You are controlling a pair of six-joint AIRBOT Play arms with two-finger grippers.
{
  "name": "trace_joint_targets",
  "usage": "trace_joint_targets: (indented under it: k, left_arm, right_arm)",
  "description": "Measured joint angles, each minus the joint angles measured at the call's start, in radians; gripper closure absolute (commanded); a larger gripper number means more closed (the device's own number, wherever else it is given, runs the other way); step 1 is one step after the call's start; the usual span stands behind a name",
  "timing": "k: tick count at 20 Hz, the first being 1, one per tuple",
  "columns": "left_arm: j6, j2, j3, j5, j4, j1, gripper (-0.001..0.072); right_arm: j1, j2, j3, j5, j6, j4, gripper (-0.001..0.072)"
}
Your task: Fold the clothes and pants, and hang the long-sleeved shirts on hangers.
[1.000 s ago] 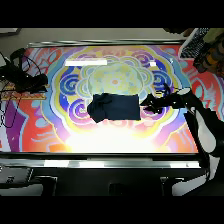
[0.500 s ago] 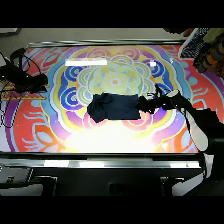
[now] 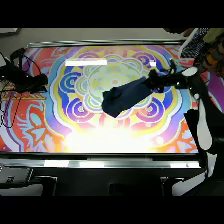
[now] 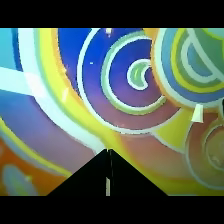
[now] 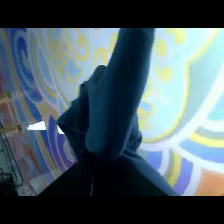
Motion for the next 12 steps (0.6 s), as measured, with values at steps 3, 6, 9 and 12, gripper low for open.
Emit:
trace_joint_targets:
  k: [3,6,9,12]
  left_arm:
    - [0.000,0.000,0.000,0.000,0.000,0.000,0.0694]
    - [0.000,0.000,0.000,0.000,0.000,0.000,0.0694]
    - [0.000,0.000,0.000,0.000,0.000,0.000,0.0694]
    - [0.000,0.000,0.000,-0.001,0.000,0.000,0.0694]
  right_arm:
    - [-0.075,0.000,0.143,0.016,0.105,-0.022,0.0680]
    - [-0.161,0.000,0.257,0.018,0.199,-0.053,0.0680]
    - [-0.249,0.004,0.319,-0.008,0.276,-0.076,0.0680]
    - [-0.331,0.013,0.341,-0.043,0.338,-0.096,0.0680]
